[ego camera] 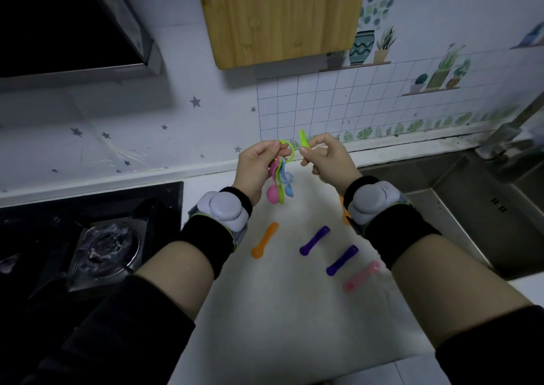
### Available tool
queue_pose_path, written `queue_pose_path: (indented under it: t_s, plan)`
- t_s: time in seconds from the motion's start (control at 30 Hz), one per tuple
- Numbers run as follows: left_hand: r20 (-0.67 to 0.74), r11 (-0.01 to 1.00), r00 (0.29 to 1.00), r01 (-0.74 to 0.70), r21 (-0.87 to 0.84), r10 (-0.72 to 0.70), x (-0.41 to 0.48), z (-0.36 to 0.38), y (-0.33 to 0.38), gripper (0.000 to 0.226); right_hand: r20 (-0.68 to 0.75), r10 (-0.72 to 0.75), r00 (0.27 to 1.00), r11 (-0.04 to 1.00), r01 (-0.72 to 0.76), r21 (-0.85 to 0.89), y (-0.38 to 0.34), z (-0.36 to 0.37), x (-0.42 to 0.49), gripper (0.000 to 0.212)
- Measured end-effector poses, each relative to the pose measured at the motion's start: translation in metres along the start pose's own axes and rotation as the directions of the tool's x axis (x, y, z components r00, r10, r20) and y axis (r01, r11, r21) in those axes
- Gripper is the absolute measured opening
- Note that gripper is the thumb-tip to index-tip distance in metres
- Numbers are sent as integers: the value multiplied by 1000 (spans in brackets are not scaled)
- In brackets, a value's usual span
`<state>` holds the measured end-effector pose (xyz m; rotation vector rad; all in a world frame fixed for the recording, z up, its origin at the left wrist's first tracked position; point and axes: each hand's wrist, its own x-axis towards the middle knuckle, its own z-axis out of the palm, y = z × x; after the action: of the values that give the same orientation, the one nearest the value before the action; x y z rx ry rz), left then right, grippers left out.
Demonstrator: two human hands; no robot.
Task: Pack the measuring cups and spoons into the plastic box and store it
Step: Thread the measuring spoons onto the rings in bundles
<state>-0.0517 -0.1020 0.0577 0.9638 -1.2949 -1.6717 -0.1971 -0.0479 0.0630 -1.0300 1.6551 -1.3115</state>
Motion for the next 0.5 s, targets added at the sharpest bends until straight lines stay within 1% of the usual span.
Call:
queue_pose_path:
  t_s: [0.13, 0.2, 0.3, 0.37, 0.43, 0.5]
  plan:
    - [-10, 1000, 1000, -2, -3, 2, -4, 0, 2, 25, 28, -105, 994, 993, 106, -43, -9, -2, -2, 16]
    - [-17, 1000, 1000, -6, 3, 6, -4, -1, 3, 26, 71, -134, 988, 986, 140, -93, -16, -6, -1, 7]
    - [-19, 1000, 1000, -18, 4, 18, -5, -3, 4, 26, 141, -135, 981, 957, 166, -237, -31, -10, 0, 18]
    - [-20, 1000, 999, -26, 10, 26, -5, -4, 5, 26, 189, -140, 972, 907, 203, -369, -41, -12, 2, 17]
    - [-22, 999, 999, -35, 15, 35, -6, -5, 7, 26, 222, -165, 961, 819, 259, -511, -50, -13, 3, 16]
    - [-24, 999, 999, -45, 28, 45, -7, -4, 8, 25, 244, -189, 951, 732, 302, -611, -57, -14, 3, 16]
